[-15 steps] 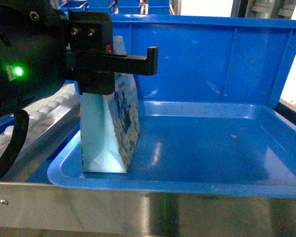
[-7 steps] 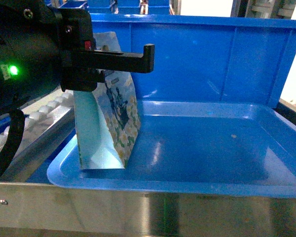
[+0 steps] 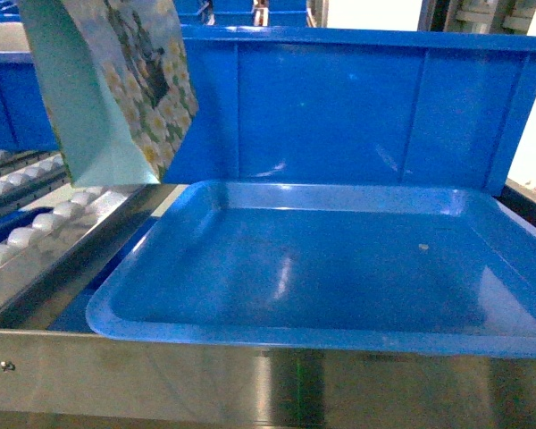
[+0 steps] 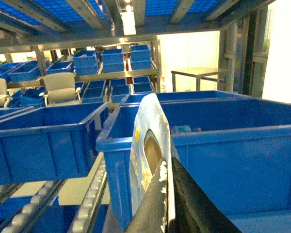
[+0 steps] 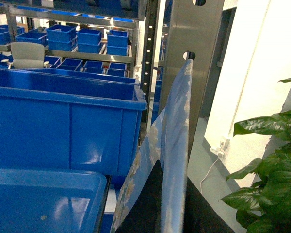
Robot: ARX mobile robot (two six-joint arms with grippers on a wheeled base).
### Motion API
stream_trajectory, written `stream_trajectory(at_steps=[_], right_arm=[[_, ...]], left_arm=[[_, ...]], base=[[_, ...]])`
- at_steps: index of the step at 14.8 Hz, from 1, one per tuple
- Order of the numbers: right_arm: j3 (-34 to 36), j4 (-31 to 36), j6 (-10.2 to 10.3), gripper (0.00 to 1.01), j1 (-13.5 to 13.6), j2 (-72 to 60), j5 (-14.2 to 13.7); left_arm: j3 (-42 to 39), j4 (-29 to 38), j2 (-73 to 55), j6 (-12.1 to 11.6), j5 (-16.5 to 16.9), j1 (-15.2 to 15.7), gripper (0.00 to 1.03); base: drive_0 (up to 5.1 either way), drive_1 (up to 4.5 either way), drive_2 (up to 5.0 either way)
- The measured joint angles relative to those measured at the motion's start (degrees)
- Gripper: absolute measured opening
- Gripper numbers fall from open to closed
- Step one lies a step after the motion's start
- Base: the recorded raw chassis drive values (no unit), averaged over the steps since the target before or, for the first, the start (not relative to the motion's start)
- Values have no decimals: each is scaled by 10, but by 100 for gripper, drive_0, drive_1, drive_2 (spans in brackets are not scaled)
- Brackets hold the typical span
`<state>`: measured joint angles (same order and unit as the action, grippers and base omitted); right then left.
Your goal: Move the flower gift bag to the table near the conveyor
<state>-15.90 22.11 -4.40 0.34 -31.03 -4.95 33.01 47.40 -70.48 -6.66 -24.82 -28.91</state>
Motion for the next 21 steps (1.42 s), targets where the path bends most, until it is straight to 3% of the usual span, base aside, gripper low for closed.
stream_trajectory(at_steps=[5, 11, 21], right_arm=[[0, 0, 0, 3, 0, 0, 0], [0, 0, 0, 3, 0, 0, 0], [0, -1, 0, 3, 0, 0, 0]], left_arm=[[-15, -9, 38, -22, 3, 7, 2], [-16, -10, 38, -25, 4, 7, 2], [-16, -9, 38, -27, 4, 9, 2]], base=[[0, 0, 0], [-488, 235, 269], [-452, 61, 407]])
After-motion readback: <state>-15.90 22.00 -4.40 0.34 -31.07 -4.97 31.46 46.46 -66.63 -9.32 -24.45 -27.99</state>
